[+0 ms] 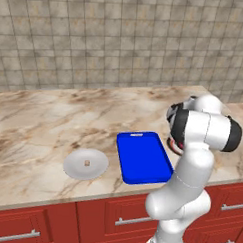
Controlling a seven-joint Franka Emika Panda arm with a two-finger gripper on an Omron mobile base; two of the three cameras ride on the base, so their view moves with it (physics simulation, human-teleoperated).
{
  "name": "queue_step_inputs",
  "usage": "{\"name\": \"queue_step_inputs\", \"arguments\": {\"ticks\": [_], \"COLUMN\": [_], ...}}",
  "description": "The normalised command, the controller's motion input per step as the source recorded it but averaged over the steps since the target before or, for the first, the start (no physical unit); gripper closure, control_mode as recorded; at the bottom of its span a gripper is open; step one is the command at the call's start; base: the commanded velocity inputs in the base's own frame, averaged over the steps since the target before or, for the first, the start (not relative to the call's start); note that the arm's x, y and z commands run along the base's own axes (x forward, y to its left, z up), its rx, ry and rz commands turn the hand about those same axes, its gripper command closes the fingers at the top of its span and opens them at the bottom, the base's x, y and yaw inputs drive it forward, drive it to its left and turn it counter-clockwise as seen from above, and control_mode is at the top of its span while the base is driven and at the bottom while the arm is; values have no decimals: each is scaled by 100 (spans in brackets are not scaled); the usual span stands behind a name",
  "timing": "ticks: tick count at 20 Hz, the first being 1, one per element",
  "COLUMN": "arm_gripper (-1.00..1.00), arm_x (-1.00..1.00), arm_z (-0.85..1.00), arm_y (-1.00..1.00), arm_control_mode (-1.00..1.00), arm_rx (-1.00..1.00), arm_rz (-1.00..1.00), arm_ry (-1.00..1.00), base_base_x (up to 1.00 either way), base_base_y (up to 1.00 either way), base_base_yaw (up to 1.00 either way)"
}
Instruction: Move the dessert items from the plates to the tray.
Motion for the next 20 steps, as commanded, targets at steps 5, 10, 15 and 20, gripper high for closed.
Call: {"name": "queue_step_inputs", "arguments": {"ticks": [5, 10, 15, 20], "arm_gripper": [-100, -100, -100, -100], "arm_x": [23, 7, 0, -4], "arm_z": [-16, -23, -23, -14], "arm_y": [-6, 0, 4, 19], "arm_control_mode": [-100, -100, -100, -100], "arm_rx": [1, 0, 0, 0], "arm_rz": [2, 0, 0, 0], "arm_ry": [0, 2, 2, 0], "base_base_x": [0, 0, 0, 0], "base_base_y": [0, 0, 0, 0], "base_base_yaw": [0, 0, 0, 0]}}
